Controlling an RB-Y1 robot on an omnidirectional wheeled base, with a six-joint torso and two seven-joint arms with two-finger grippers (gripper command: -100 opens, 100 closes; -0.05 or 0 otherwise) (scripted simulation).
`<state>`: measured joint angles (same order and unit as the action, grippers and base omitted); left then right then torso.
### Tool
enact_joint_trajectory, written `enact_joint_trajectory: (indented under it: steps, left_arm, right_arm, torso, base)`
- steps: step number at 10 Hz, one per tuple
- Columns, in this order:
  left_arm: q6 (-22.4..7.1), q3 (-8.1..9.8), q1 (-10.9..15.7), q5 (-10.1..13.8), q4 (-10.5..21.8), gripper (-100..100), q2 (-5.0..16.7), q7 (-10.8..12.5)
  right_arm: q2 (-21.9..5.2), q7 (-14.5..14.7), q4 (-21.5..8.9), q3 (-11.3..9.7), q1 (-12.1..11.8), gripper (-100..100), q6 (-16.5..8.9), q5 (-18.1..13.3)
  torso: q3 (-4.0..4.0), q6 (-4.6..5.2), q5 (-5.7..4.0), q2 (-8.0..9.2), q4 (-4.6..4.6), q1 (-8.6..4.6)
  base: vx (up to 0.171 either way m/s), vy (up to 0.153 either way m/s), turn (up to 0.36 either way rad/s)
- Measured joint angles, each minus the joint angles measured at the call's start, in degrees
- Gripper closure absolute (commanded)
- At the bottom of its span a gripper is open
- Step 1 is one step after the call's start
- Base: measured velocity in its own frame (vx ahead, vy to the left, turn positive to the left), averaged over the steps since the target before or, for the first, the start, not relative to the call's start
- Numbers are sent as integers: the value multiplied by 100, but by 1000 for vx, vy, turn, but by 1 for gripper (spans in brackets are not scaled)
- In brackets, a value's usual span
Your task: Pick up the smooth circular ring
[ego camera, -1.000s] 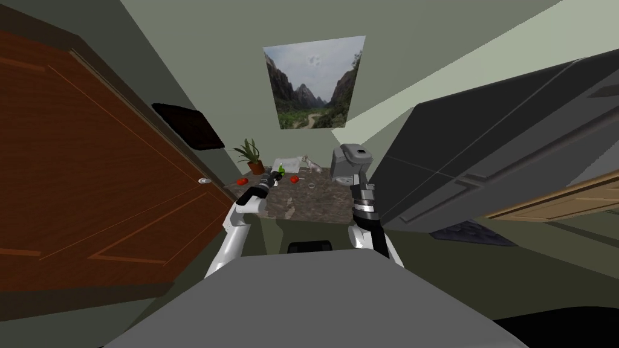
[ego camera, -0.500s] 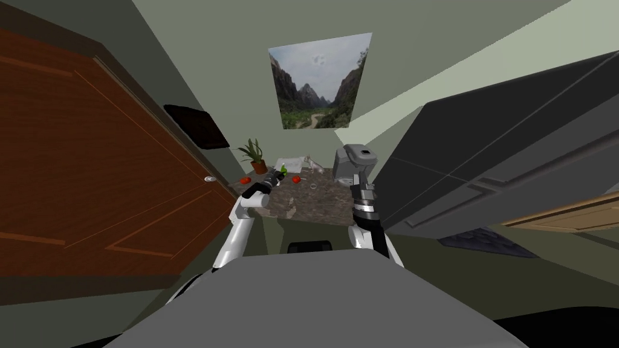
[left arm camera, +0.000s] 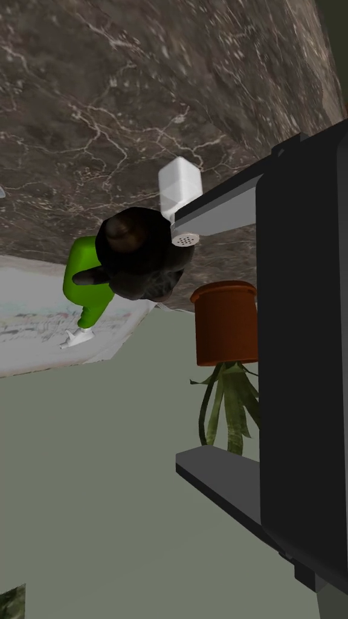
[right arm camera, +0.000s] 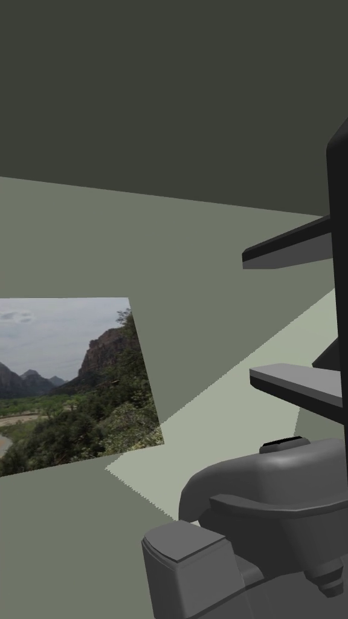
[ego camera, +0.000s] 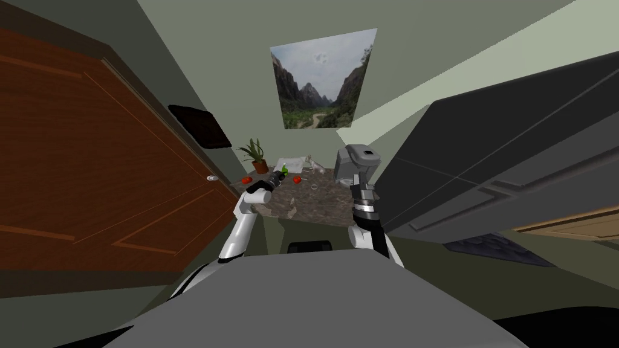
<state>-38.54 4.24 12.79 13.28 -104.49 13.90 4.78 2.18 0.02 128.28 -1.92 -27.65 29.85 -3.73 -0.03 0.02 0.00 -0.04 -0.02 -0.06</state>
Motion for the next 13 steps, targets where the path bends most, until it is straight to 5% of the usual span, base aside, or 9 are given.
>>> enact_joint_trajectory:
  steps: [13]
  left_arm:
    - [-1857, -173, 1233, 182, 1144, -100, -34, 662]
  right_arm:
    - [0, 0, 0, 0, 0, 0, 0, 0]
  torso:
    - [-4, 0, -2, -7, -2, -11]
  base:
    - [31, -29, 39]
